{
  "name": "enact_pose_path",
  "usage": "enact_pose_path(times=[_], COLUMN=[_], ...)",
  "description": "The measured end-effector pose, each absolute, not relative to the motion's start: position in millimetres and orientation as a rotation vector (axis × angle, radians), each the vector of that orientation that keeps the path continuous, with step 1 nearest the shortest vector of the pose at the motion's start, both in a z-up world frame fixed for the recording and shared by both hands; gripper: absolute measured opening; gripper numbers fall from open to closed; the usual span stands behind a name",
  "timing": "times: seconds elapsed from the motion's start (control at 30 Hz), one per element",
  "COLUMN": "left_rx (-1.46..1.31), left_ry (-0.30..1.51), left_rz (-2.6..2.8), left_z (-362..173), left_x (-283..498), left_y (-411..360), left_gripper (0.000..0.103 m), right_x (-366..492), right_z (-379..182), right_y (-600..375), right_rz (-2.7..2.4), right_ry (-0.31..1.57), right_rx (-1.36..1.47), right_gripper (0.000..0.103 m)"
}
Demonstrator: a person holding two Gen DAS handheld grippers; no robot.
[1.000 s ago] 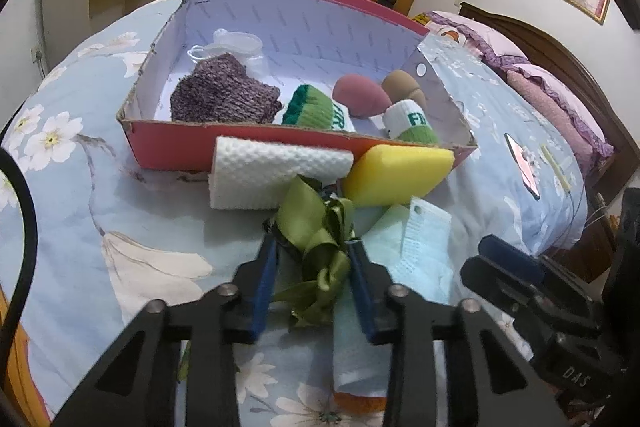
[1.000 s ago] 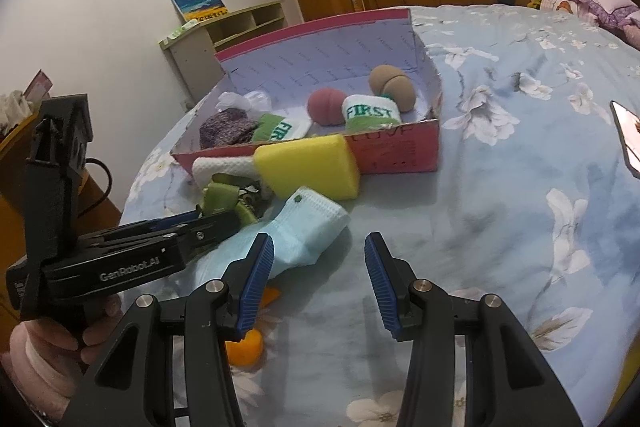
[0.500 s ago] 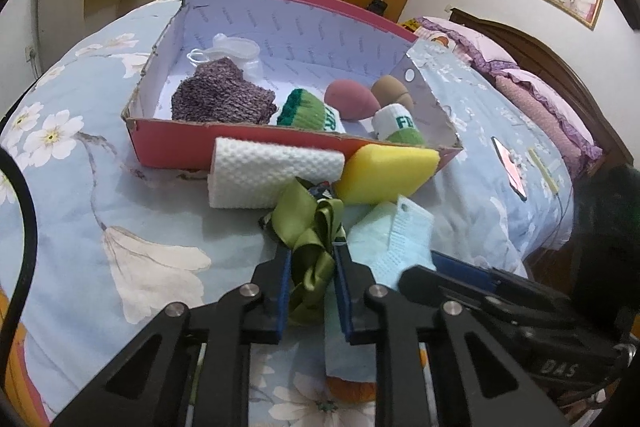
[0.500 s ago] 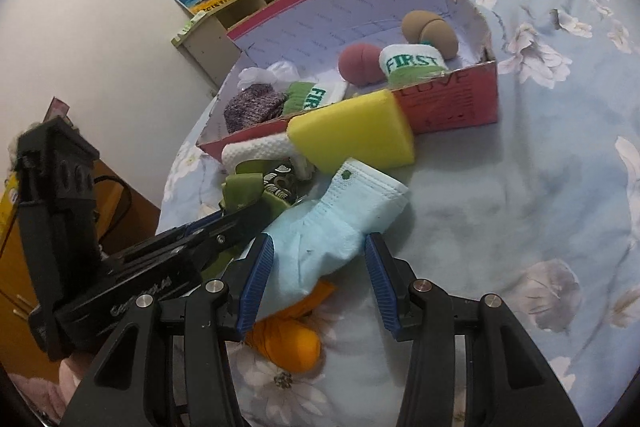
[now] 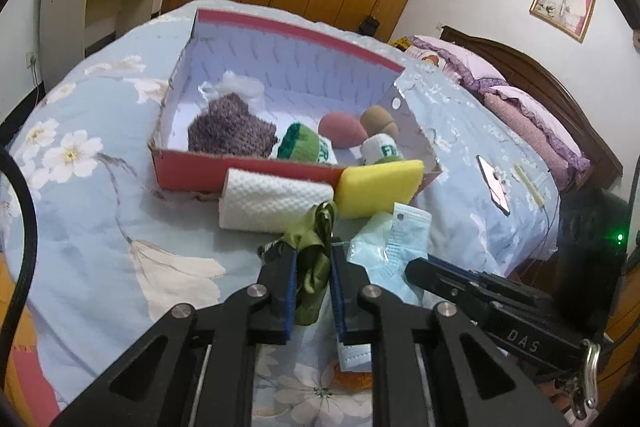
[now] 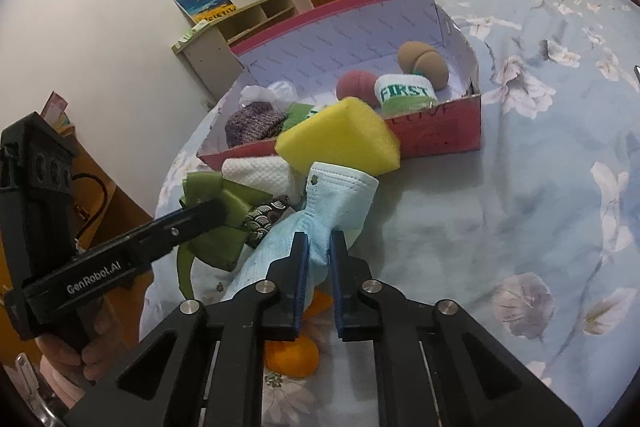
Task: Organize soft objects
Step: 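Carry the green bow and blue mask over the box with both grippers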
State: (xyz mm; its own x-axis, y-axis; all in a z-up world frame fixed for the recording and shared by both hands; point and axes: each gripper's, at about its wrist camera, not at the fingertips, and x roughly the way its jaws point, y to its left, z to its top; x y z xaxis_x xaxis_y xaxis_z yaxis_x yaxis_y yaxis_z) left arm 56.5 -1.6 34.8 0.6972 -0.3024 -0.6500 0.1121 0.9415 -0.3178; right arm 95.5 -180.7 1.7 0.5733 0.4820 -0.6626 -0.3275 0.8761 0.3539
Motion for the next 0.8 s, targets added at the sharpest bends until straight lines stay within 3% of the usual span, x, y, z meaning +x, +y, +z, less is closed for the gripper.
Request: enact_pose_path(times=[0.5, 0.8], left_rx=[-0.257, -0.252], left_ry=[0.741, 0.717], left_rz=[-0.221, -0.224], left_z=[45, 52], left_x=[43, 39], left_y=[5, 4], left_gripper=[0.014, 0.014], right_x=[86, 66], right_z=[1, 37], right_y=[-214, -215], right_rz=[0.403, 0.476], right_ry=[0.858, 0.723], right_rx=[0.201, 0.197], right_gripper=[0.011, 0.011])
